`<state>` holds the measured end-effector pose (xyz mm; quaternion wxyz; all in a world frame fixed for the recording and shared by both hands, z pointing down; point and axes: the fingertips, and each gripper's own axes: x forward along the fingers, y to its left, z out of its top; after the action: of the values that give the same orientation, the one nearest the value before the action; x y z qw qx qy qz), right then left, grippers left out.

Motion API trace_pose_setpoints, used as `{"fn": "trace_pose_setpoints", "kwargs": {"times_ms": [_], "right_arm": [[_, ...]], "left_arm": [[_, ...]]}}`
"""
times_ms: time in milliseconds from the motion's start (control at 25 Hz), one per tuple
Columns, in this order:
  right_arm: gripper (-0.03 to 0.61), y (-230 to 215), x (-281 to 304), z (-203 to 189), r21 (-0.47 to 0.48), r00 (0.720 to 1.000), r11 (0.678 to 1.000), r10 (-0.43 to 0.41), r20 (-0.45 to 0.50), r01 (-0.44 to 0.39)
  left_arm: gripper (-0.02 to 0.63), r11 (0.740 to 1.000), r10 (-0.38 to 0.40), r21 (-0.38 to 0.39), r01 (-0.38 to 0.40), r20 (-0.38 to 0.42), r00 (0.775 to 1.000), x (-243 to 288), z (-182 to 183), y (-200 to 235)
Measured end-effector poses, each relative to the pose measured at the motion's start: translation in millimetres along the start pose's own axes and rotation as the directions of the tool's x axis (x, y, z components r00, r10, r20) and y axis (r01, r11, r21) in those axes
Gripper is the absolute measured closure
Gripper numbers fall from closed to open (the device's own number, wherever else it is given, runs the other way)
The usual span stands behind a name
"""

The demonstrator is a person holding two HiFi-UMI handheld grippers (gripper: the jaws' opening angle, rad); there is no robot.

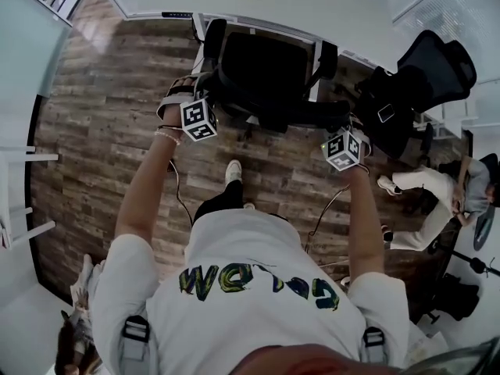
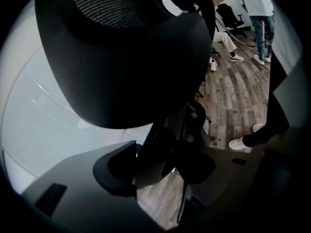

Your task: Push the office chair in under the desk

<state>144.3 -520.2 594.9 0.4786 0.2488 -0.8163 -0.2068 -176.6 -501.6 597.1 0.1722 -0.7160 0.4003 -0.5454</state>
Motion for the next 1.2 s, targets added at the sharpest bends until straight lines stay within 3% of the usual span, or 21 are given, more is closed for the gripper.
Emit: {"fn": "trace_pose_setpoints", "kwargs": {"times_ms": [400, 1200], "right_arm": [[0.368, -56.0, 53.5, 9.0, 0.018, 1.0, 1.0, -0.014, -0.023, 0.015], [0.367, -156.5, 136.3, 9.9, 0.025, 0.999, 0.999, -0.033, -0.02, 0.033]], "left_arm": [[0.374, 1.0, -0.01, 0.02, 0.009, 0.043, 0.999, 59.3, 0.5, 59.1], [0.373, 1.0, -0.001, 0.013, 0.001, 0.032, 0.999, 157.8, 15.5, 149.1]]}}
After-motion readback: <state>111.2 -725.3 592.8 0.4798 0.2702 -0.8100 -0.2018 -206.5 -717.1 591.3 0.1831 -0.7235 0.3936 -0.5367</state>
